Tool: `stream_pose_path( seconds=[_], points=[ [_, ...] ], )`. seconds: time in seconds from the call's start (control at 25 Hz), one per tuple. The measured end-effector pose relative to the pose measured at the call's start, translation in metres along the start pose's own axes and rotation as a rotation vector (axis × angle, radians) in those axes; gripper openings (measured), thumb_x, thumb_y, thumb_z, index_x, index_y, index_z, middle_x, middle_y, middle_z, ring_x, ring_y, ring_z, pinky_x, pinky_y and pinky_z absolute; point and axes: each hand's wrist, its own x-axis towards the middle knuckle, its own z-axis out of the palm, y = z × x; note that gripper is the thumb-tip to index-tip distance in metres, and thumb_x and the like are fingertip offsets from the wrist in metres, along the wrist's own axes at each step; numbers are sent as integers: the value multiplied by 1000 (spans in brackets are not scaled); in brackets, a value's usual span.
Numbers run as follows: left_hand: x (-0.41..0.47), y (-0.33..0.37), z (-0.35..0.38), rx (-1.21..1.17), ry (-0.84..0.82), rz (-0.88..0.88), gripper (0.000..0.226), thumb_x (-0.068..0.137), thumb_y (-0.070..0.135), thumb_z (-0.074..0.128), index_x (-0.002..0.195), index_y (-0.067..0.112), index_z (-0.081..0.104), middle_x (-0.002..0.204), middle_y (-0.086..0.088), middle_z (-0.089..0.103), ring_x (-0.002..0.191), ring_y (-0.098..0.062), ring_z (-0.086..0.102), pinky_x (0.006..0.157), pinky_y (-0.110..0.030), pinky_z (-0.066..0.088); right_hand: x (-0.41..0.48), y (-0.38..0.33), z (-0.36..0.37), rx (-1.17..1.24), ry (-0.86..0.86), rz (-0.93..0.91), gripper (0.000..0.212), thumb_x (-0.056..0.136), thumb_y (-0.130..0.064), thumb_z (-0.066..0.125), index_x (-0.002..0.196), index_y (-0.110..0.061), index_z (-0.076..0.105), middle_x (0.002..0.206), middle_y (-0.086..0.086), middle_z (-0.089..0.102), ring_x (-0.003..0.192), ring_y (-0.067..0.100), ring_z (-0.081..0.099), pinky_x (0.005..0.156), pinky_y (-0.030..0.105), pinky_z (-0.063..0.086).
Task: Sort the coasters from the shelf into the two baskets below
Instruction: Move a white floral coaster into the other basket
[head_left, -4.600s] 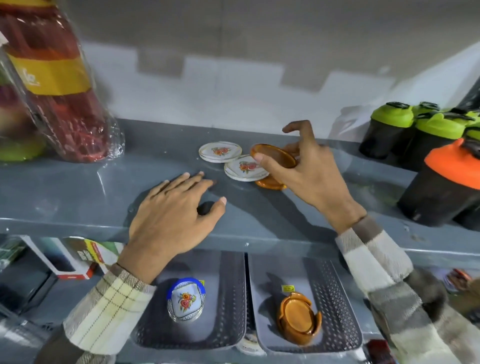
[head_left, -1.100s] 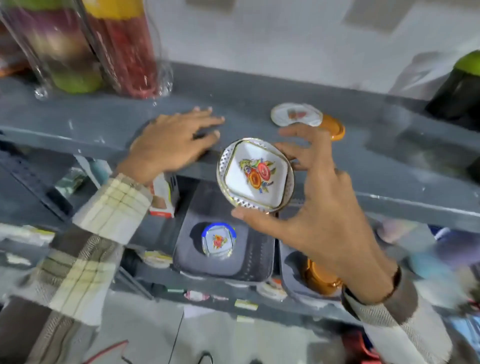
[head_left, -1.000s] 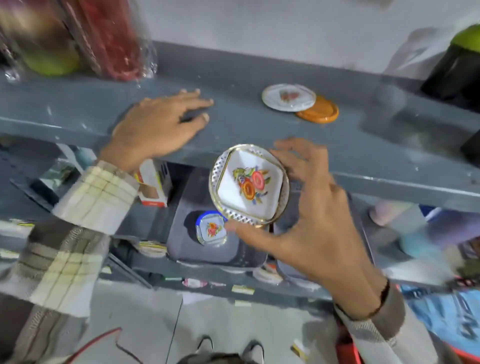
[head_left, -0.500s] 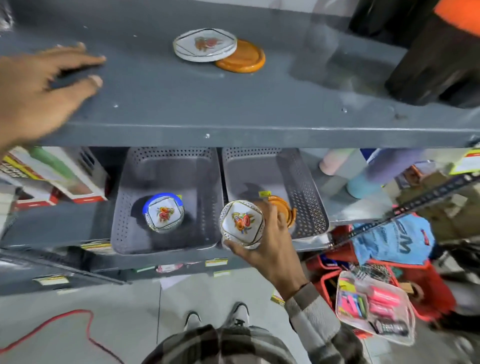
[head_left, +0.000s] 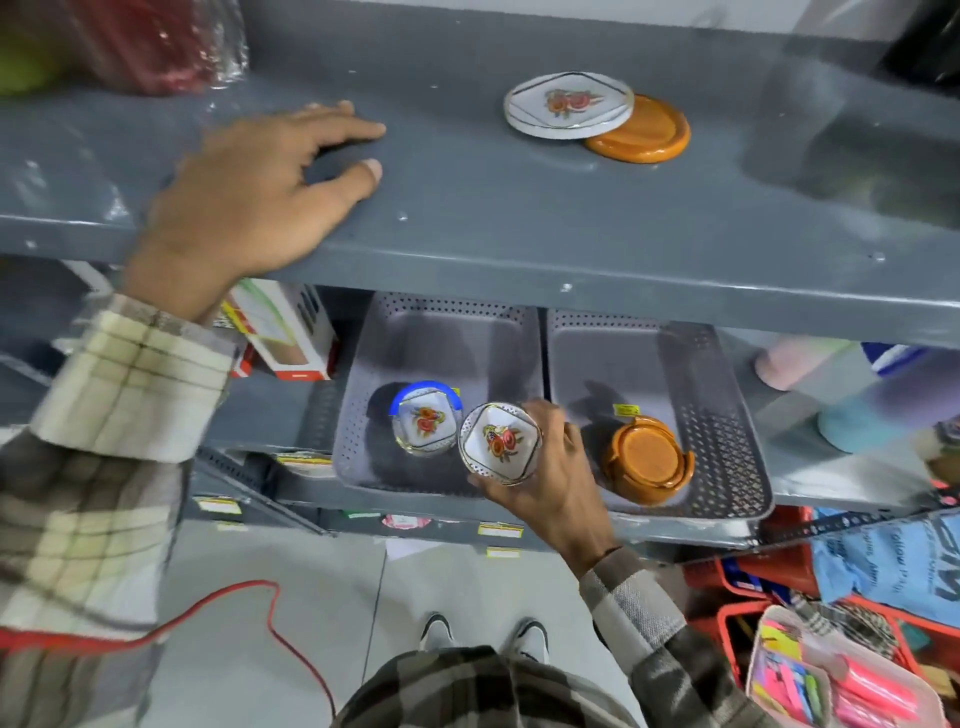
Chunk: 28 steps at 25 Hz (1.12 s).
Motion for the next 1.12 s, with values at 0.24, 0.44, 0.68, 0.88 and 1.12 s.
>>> stream_pose_path(
  seconds=[0.24,0.44,0.68,0.88,1.12],
  points=[
    [-2,12,-5,1,-2,-44,60,92,59,50,148,43,61,163,17,49,151,-11,46,126,-41,34,54,-30,61,-14,-200,-103,90,61,-48,87,135,-25,40,124,-6,64,104,24,57,97,35,47],
    [-3,17,-9,20,-11,-63,60,92,58,50,148,42,62,163,19,48,149,-11,48,126,-38,33,69,-19,87,-186,-288,-116,92,65,-62,80,140,-30,39,131,-4,60,125,27,44,92,33,25],
    [-4,23,-11,26,-31,-76,60,92,57,50,148,40,62,163,19,49,147,-11,51,126,-40,33,67,-5,93,-431,-276,-134,92,68,-68,71,141,-25,36,132,1,62,126,30,42,96,45,29],
    [-6,27,-13,28,-23,-96,55,94,56,52,147,43,62,162,22,49,142,-14,56,124,-42,36,70,-2,95,-452,-296,-197,93,73,-63,72,148,-24,33,137,3,63,140,29,34,101,45,25],
    [-7,28,-12,26,-27,-102,54,95,55,53,146,42,63,161,22,50,139,-13,58,122,-40,39,82,-3,92,-348,-330,-214,118,63,-64,83,156,-22,25,169,5,19,156,26,17,118,49,26]
  ],
)
